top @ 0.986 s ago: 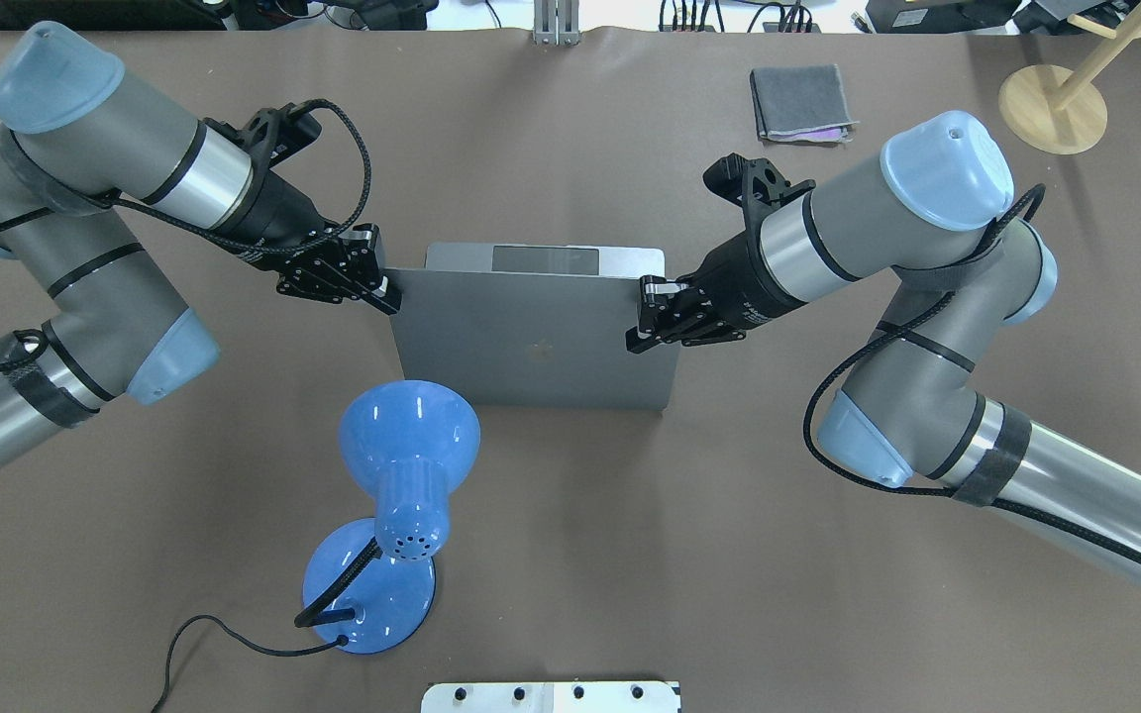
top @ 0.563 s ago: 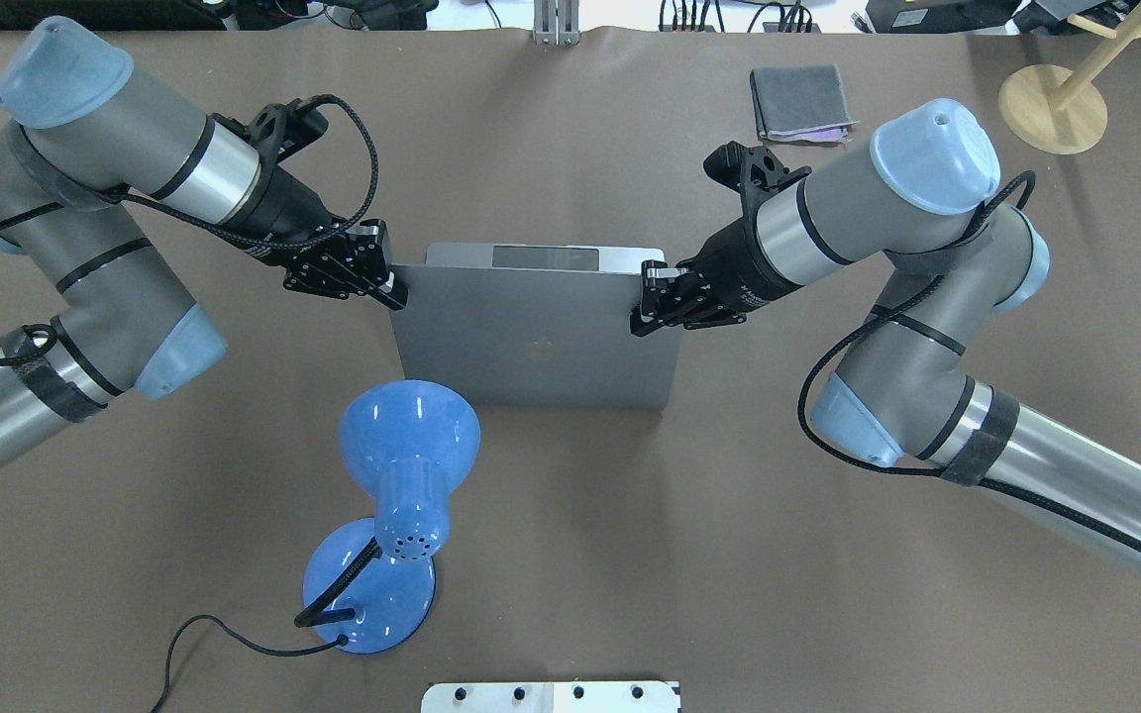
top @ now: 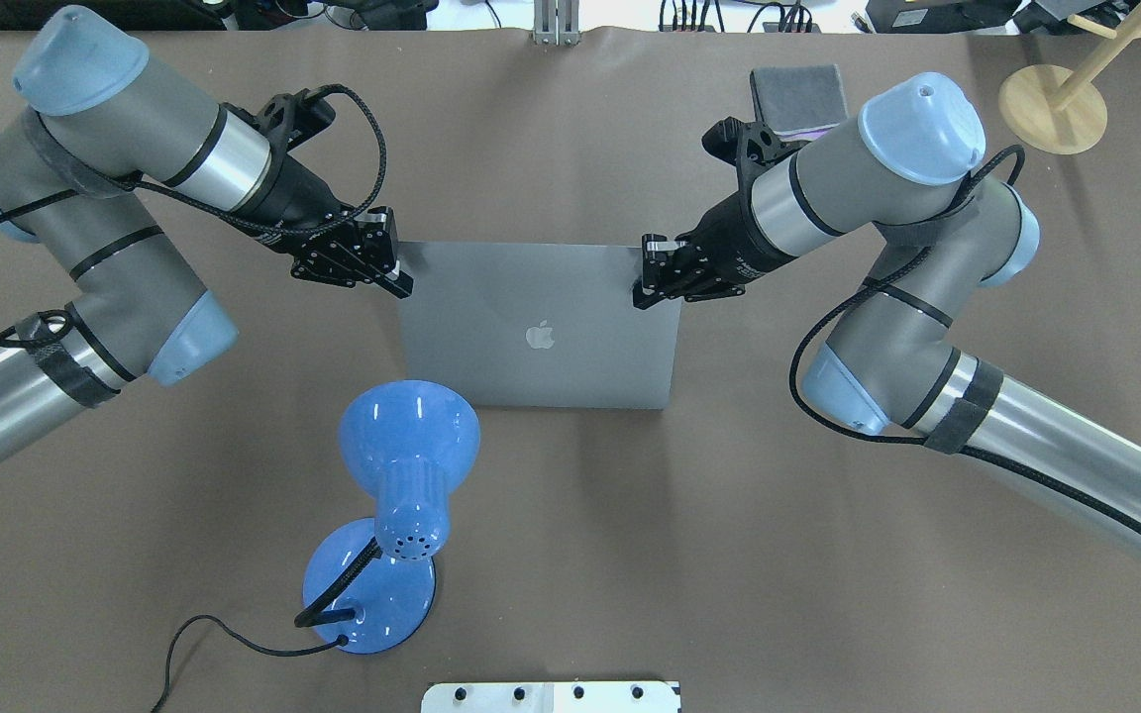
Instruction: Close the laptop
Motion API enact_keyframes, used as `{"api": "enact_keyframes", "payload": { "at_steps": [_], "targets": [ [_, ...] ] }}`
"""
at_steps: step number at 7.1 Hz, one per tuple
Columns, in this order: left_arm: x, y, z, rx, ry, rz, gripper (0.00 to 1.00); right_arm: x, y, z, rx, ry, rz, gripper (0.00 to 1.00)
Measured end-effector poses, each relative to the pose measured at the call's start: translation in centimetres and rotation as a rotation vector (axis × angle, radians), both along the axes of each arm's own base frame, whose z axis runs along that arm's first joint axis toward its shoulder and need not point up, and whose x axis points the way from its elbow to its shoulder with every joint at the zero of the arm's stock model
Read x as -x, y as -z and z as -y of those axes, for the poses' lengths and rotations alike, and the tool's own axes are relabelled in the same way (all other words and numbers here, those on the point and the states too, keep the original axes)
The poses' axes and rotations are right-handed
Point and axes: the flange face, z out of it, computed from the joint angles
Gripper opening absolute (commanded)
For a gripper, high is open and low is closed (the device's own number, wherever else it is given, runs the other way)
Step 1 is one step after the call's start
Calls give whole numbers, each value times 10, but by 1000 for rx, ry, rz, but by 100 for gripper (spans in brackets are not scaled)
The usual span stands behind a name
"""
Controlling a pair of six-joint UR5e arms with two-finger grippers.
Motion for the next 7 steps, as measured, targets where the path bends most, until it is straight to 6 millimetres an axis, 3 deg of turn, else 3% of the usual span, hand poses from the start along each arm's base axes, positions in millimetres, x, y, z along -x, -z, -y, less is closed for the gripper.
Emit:
{"api": "enact_keyframes", "payload": {
  "at_steps": [4, 7],
  "targets": [
    [-18, -1, 23, 10, 34, 24, 0, 11, -8, 24, -6, -8, -28, 0],
    [-42, 11, 45, 2, 85, 46, 0, 18, -6, 36, -9, -12, -36, 0]
  ]
}}
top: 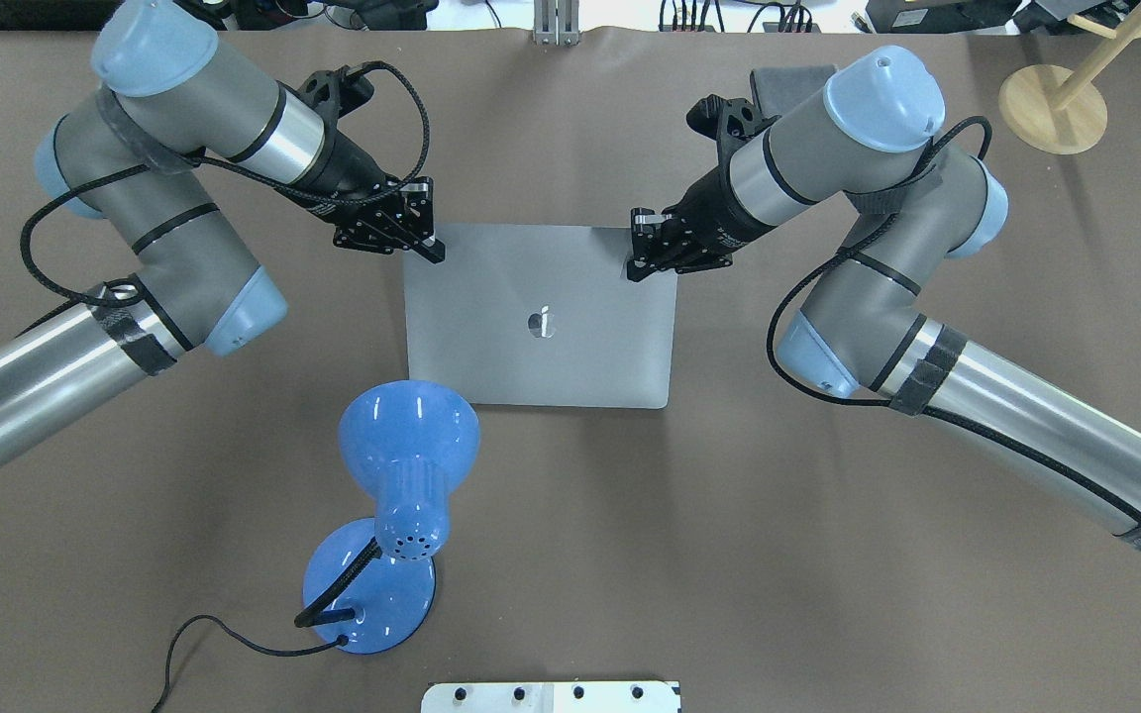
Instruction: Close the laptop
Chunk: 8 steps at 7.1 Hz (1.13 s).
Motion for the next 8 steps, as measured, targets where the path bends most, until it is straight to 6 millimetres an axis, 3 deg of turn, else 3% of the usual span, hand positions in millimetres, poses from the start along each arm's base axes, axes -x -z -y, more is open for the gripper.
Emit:
{"api": "enact_keyframes", "payload": {
  "at_steps": [4, 8],
  "targets": [
    [-27, -8, 16, -5, 54, 48, 0, 10, -5, 13, -1, -23, -24, 0],
    [-51, -20, 23, -13, 91, 94, 0, 25, -25, 29, -3, -28, -69, 0]
  ]
}}
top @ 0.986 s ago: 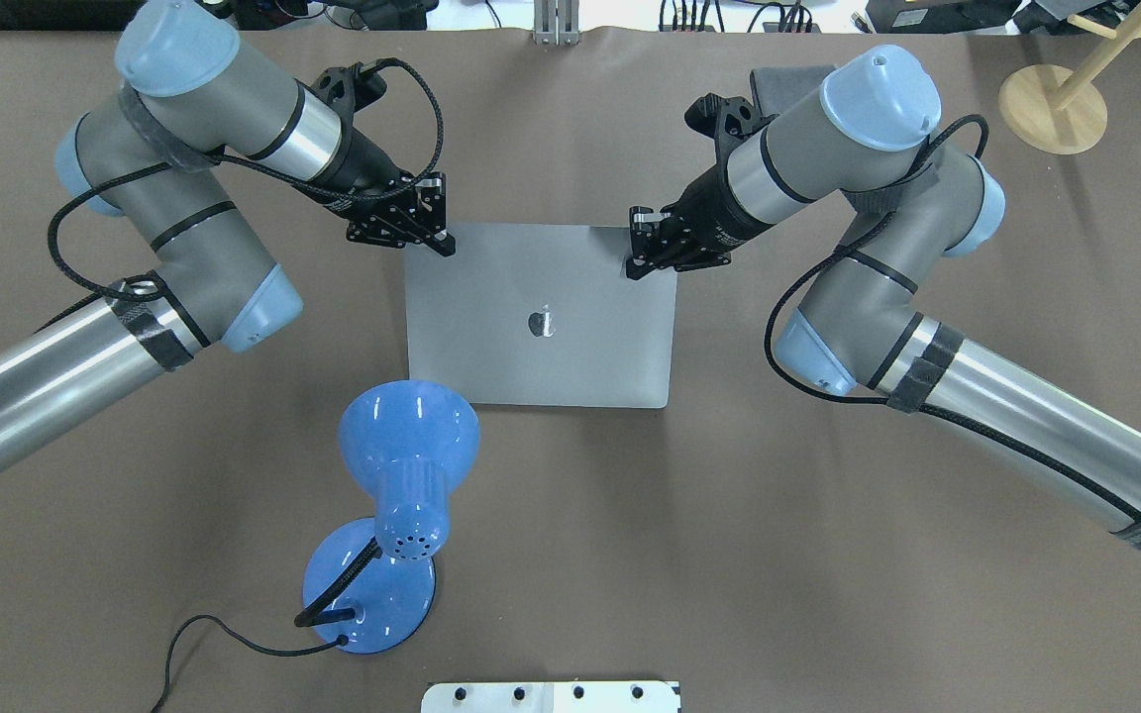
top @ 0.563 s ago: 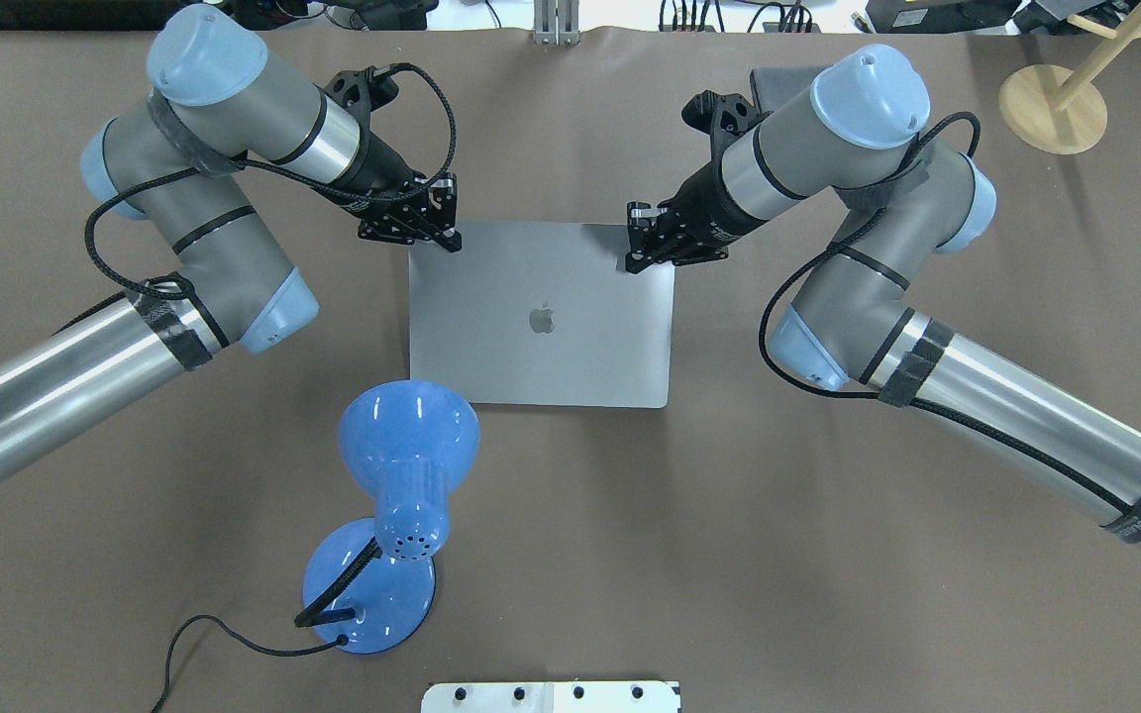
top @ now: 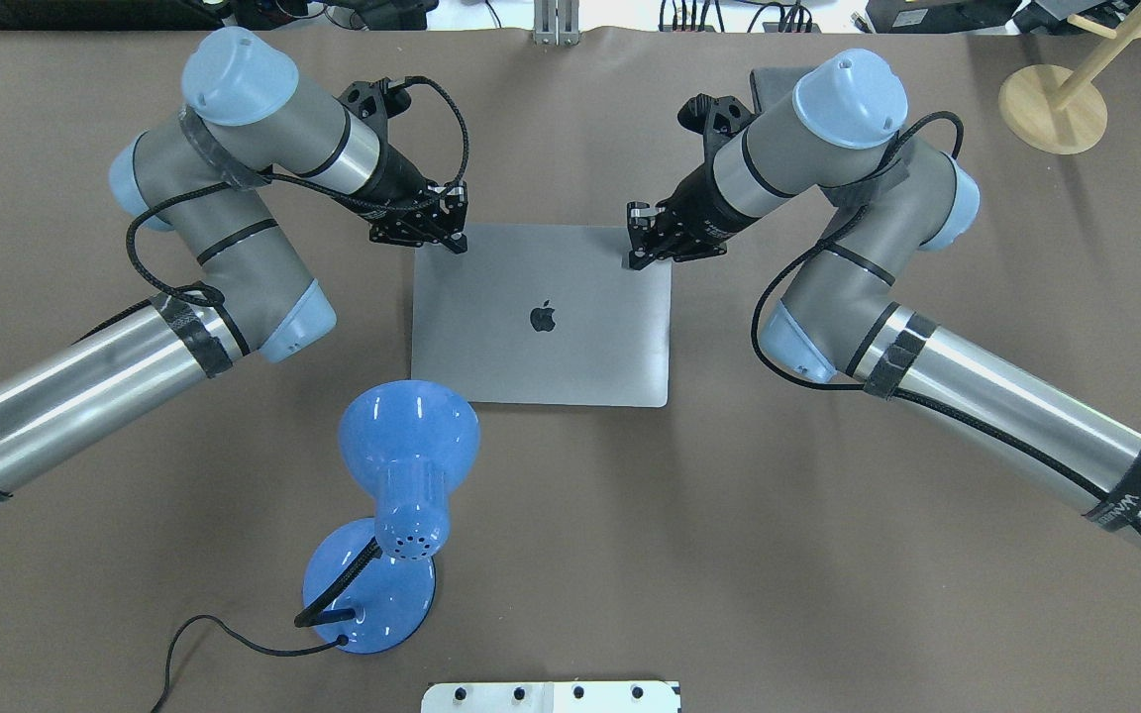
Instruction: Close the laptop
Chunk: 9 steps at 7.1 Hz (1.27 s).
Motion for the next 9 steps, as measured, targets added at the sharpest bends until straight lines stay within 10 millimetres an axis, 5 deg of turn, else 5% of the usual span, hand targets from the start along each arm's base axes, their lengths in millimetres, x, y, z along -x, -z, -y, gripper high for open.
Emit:
{"api": "enact_keyframes", "payload": {
  "at_steps": [3, 9],
  "targets": [
    [-13, -11, -2, 1, 17, 27, 0, 19, -18, -1, 1, 1, -38, 0],
    [-40, -30, -6, 1, 42, 78, 0, 35, -22, -10, -3, 3, -52, 0]
  ]
}}
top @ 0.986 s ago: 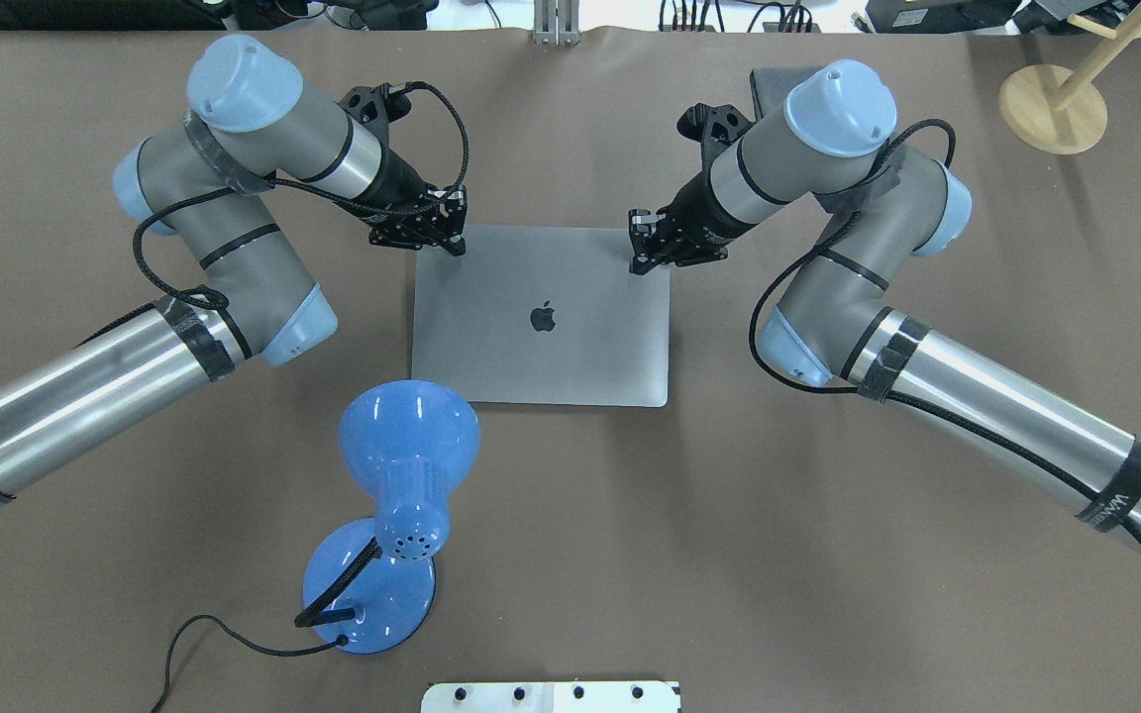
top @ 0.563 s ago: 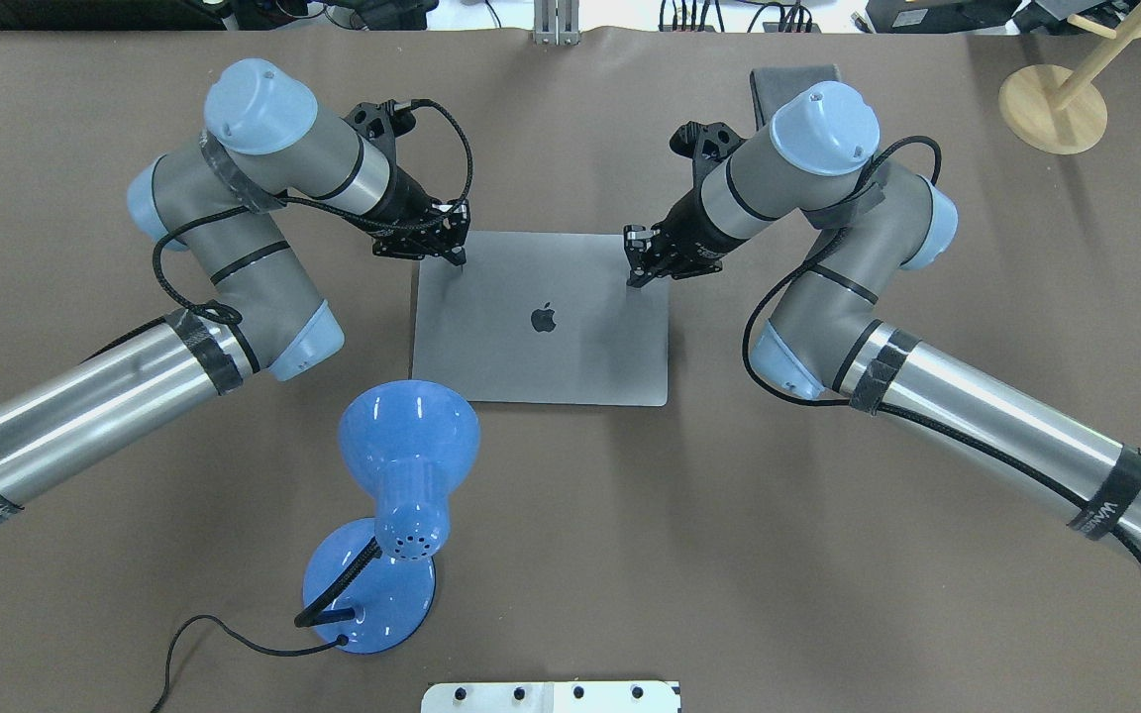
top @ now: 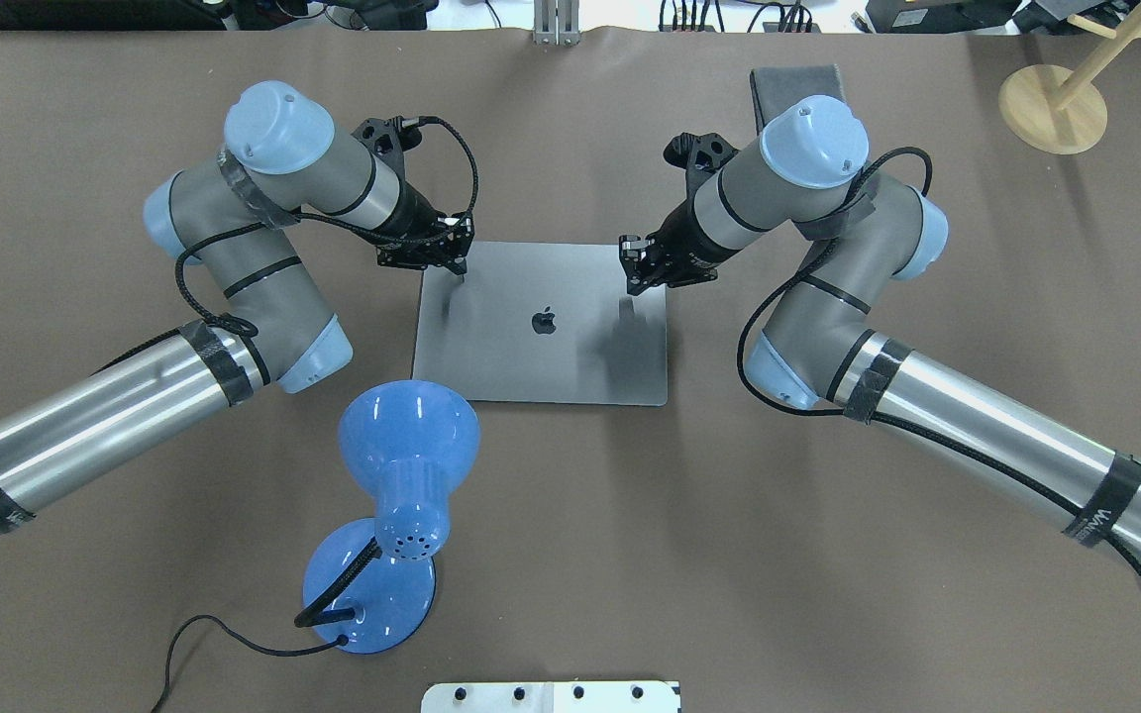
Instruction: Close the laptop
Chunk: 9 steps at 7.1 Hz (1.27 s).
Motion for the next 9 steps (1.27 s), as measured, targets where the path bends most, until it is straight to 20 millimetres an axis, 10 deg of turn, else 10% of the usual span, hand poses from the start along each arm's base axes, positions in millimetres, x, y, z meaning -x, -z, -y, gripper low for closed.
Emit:
{"api": "enact_keyframes", "payload": {
  "at_steps": [3, 6, 7, 8, 9],
  "targets": [
    [5, 10, 4, 0, 0, -15, 0, -10, 11, 9, 2, -1, 18, 0],
    [74, 56, 23, 17, 7, -84, 0, -90, 31, 51, 9, 13, 82, 0],
    [111, 58, 32, 22, 46, -77, 99, -128, 21, 67, -23, -7, 81, 30],
    [152, 38, 49, 19, 94, -41, 98, -166, -2, 82, -53, -35, 61, 99],
    [195, 1, 64, -16, 130, 15, 98, -196, -28, 92, -53, -70, 33, 100]
  ]
}}
